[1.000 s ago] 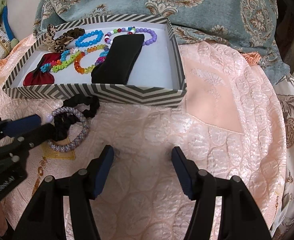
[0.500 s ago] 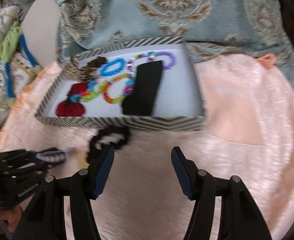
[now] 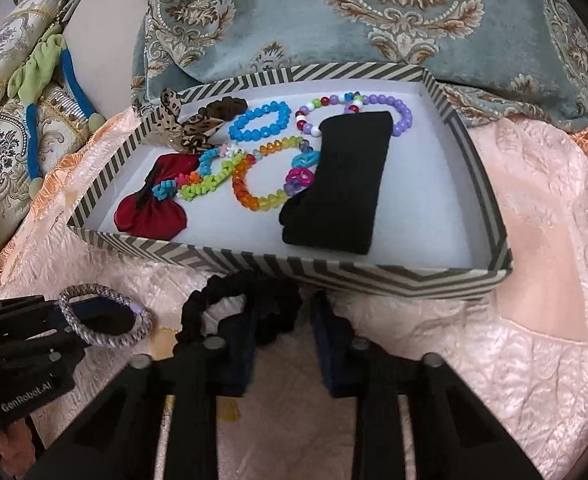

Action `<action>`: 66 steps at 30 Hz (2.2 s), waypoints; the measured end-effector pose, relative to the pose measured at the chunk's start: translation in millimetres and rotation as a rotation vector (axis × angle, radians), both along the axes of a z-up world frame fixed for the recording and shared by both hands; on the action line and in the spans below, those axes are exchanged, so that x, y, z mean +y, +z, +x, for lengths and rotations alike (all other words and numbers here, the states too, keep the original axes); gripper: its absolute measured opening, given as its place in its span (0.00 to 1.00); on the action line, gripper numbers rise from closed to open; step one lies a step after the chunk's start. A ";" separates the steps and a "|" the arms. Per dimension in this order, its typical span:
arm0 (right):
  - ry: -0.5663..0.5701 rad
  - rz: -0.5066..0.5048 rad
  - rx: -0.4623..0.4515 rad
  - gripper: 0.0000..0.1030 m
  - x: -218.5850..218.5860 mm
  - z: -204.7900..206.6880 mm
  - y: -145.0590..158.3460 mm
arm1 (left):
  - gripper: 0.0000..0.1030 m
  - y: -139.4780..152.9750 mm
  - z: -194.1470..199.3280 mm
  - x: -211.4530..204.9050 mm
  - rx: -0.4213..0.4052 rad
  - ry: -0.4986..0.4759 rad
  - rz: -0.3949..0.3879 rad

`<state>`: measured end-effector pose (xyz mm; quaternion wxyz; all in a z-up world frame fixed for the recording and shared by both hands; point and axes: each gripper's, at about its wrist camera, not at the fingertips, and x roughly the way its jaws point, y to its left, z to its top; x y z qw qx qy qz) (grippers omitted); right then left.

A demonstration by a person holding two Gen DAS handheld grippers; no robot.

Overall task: Organize jewelry
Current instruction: 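Lift grey hair tie with left tool while right tool grasps black scrunchie, then hold grey hair tie in left tool while right tool holds black scrunchie beside box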

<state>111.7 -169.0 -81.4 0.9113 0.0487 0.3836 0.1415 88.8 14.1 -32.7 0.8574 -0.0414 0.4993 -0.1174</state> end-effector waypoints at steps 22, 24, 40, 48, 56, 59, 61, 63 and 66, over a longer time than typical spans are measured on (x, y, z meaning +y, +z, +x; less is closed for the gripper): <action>-0.099 0.023 0.094 0.04 -23.0 -29.9 4.6 | 0.00 7.8 -14.9 -12.5 -0.017 -0.092 0.094; -0.100 0.023 0.096 0.04 -23.2 -29.4 4.9 | 0.00 9.2 -10.7 4.2 -0.009 -0.026 0.122; -0.085 -0.006 0.106 0.04 -16.0 -29.1 0.8 | 0.00 -4.8 -6.9 -10.8 0.007 -0.097 0.066; -0.086 -0.005 0.107 0.04 -16.1 -29.0 0.8 | 0.02 -5.2 -3.7 -8.7 0.014 -0.089 0.027; -0.078 0.005 0.098 0.05 -16.8 -29.6 1.3 | 0.00 -1.8 -7.6 -17.4 -0.019 -0.113 0.061; -0.060 0.021 0.088 0.05 -15.6 -31.2 4.3 | 0.00 9.7 -9.9 -7.3 -0.051 -0.077 0.020; -0.043 0.044 0.067 0.05 -15.2 -33.6 9.7 | 0.00 21.1 -11.7 -2.2 -0.091 -0.059 -0.005; -0.029 0.065 0.027 0.05 -14.2 -37.9 18.7 | 0.00 28.4 -12.6 1.9 -0.114 -0.050 -0.030; -0.010 0.095 -0.010 0.05 -12.8 -43.2 28.9 | 0.00 30.1 -10.2 3.0 -0.118 -0.043 -0.029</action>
